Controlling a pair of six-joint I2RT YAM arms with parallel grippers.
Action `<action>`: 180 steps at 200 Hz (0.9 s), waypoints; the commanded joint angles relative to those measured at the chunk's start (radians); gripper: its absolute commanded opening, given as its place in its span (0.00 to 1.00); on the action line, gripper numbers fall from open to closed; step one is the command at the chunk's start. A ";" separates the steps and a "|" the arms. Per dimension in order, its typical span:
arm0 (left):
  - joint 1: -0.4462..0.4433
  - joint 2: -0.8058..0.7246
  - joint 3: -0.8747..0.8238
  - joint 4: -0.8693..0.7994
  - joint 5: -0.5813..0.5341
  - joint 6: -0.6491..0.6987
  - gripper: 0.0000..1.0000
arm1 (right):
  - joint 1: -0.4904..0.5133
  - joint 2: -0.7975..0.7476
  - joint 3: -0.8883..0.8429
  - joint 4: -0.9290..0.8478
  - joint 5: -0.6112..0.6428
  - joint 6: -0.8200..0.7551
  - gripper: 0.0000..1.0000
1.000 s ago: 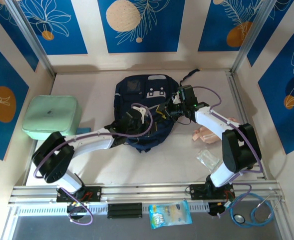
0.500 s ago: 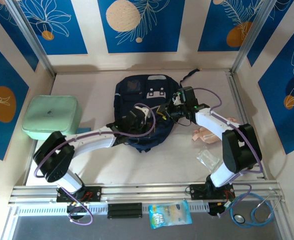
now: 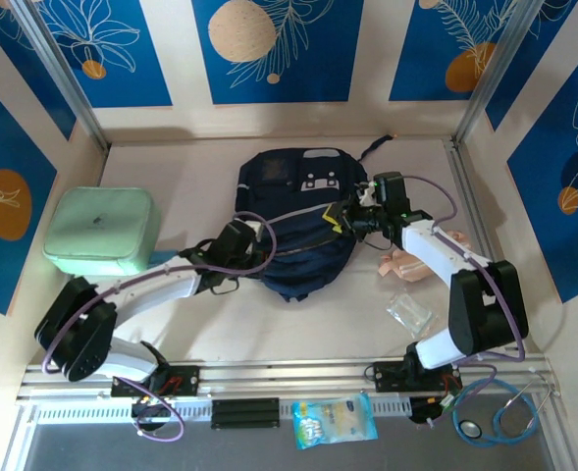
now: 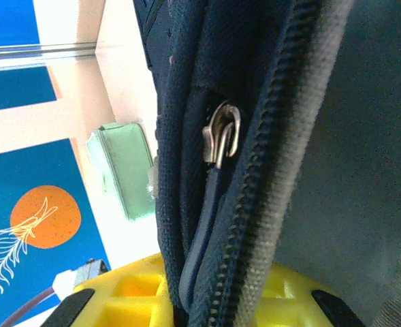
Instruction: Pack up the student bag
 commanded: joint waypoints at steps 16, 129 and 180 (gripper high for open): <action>0.030 -0.025 0.031 -0.078 0.003 0.121 0.00 | -0.044 -0.063 -0.013 0.050 -0.010 -0.027 0.08; -0.133 0.105 0.194 0.000 0.127 0.136 0.00 | 0.255 -0.111 -0.156 0.153 0.346 0.287 0.50; -0.137 0.107 0.187 -0.017 0.093 0.161 0.00 | 0.267 -0.056 -0.098 0.084 0.404 0.268 0.36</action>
